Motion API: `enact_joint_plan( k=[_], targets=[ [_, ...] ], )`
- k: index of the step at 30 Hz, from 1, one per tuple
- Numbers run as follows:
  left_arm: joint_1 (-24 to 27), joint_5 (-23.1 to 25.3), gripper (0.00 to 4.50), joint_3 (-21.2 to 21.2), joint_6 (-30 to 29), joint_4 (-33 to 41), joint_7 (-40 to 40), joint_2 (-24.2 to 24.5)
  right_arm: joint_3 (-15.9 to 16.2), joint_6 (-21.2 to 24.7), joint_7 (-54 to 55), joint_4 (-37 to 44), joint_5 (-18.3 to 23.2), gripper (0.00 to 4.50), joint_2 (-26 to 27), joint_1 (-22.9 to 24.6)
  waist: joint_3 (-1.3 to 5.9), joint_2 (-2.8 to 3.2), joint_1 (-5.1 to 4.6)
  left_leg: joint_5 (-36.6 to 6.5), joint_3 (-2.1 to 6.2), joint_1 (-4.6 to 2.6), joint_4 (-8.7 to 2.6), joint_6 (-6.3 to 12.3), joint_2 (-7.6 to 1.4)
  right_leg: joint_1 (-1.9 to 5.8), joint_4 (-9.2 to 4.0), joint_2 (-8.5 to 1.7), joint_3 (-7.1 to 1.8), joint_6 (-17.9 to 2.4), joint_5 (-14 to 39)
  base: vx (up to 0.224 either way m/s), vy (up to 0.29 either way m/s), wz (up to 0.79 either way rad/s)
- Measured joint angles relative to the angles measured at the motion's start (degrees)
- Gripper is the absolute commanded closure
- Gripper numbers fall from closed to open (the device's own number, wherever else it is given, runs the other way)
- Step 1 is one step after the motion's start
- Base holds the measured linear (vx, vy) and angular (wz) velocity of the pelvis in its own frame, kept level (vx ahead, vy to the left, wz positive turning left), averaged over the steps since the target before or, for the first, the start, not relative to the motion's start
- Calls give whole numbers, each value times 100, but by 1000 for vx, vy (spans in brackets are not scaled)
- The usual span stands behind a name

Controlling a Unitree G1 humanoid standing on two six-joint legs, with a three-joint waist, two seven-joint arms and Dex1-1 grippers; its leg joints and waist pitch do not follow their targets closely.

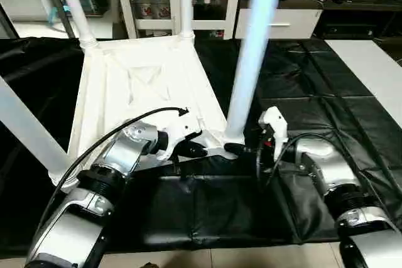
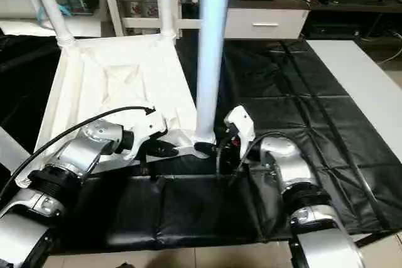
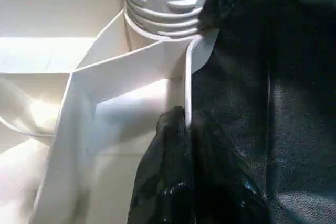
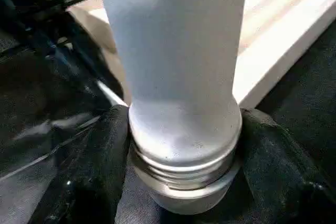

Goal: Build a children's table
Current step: Rotate leg to tighten

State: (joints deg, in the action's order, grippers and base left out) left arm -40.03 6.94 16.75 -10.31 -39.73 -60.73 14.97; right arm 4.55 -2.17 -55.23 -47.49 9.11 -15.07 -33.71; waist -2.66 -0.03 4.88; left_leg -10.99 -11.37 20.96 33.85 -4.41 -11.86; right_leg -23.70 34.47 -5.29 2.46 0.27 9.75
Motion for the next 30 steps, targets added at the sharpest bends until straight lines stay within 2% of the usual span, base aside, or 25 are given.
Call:
enact_joint_plan(
  k=[3,10,19,29,30],
  targets=[
    [-181,58,450,-102,-6,-332,531,-233,-226,-74,961,-21,-18,177,356,74,-1,1,-55,0,0,-4,6,-1,4,-2,3,-1,-10,-14,-11,0,0,0],
    [-524,177,450,-183,-51,-852,1471,-662,-602,-192,2690,-16,-123,178,1036,113,1,3,-89,0,0,1,2,-1,5,-7,0,-1,-10,-11,-11,0,0,0],
    [-740,280,450,-221,148,-1336,2273,-954,-566,-235,5106,-72,-790,178,1771,-77,1,7,-132,0,0,2,-2,-1,9,-6,-9,-2,-12,-7,-9,0,0,0],
    [-781,280,450,-225,300,-1418,2214,-889,-516,-427,5299,-51,-908,180,1761,-18,-4,20,-127,0,-1,11,-19,-1,13,-18,-15,-5,-12,-5,-8,0,0,0],
    [-777,280,450,-223,303,-1405,2198,-882,-516,-427,5266,-35,-905,145,1749,-10,-5,20,-127,0,-1,12,-18,-1,13,-18,-15,-5,-12,-5,-8,0,0,0]
  ],
)
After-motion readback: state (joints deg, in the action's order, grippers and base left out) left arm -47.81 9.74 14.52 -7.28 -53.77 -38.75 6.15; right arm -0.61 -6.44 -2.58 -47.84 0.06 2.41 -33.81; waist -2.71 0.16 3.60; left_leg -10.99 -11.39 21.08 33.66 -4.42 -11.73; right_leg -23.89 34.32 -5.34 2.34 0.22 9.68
